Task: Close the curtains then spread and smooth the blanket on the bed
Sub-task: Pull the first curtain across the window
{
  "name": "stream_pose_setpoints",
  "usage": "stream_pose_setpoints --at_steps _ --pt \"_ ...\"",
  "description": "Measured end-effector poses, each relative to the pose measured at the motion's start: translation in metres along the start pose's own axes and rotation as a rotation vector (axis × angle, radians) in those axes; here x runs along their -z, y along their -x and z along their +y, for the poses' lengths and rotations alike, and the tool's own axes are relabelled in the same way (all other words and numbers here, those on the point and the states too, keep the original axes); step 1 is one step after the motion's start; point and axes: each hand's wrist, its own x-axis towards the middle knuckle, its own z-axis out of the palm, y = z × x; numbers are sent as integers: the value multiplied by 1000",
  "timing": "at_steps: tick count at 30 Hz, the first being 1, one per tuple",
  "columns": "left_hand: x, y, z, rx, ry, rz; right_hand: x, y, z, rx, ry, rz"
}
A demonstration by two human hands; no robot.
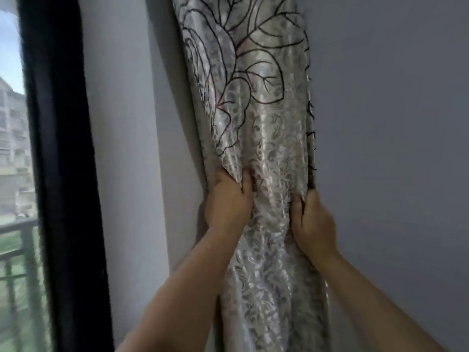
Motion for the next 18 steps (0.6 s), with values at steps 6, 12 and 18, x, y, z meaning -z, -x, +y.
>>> stream_pose_setpoints --at_steps 6,12,18 --pt "-77 -48 12 -121 25 99 -48 -45 54 12 123 84" --pt "-168 -93 6 -153 -94 50 -108 -79 129 -9 156 125" --pt "-245 -139 8 -179 -296 18 -158 -108 192 38 220 163"
